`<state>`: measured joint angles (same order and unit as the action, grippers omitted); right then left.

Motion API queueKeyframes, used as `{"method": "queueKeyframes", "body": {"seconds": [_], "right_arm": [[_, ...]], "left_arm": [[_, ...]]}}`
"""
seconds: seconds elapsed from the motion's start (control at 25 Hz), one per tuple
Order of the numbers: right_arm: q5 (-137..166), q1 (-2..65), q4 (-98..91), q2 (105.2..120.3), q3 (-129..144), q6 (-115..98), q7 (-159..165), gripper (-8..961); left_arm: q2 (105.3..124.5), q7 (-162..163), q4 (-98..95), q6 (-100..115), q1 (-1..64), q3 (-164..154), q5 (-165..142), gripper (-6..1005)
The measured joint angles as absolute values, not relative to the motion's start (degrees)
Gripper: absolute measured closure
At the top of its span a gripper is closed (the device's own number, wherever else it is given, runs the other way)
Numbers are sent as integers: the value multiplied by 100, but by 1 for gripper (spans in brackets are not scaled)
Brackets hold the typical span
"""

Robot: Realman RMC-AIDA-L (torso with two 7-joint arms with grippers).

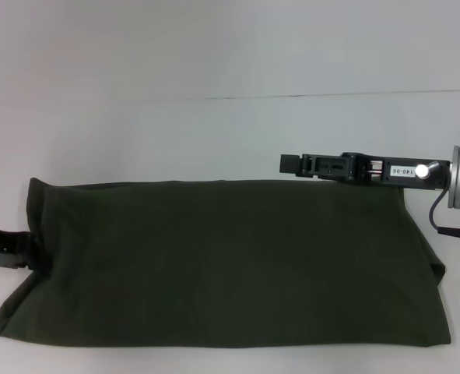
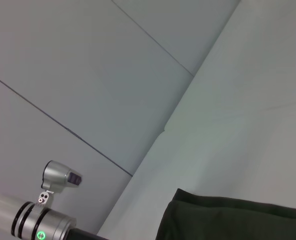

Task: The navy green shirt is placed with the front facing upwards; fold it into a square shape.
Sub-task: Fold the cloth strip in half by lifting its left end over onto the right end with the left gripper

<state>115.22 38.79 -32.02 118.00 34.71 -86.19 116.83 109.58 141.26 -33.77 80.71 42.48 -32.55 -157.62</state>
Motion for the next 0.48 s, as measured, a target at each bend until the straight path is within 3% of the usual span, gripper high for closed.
{"method": "queueKeyframes", "body": {"seconds": [0.48], "right_arm": [[11522,3876,-3199,11784,3471,-8627,11705,178]], "left_arm": [[10955,14105,-3738,8258,4219,-3183,-15743,956]]}}
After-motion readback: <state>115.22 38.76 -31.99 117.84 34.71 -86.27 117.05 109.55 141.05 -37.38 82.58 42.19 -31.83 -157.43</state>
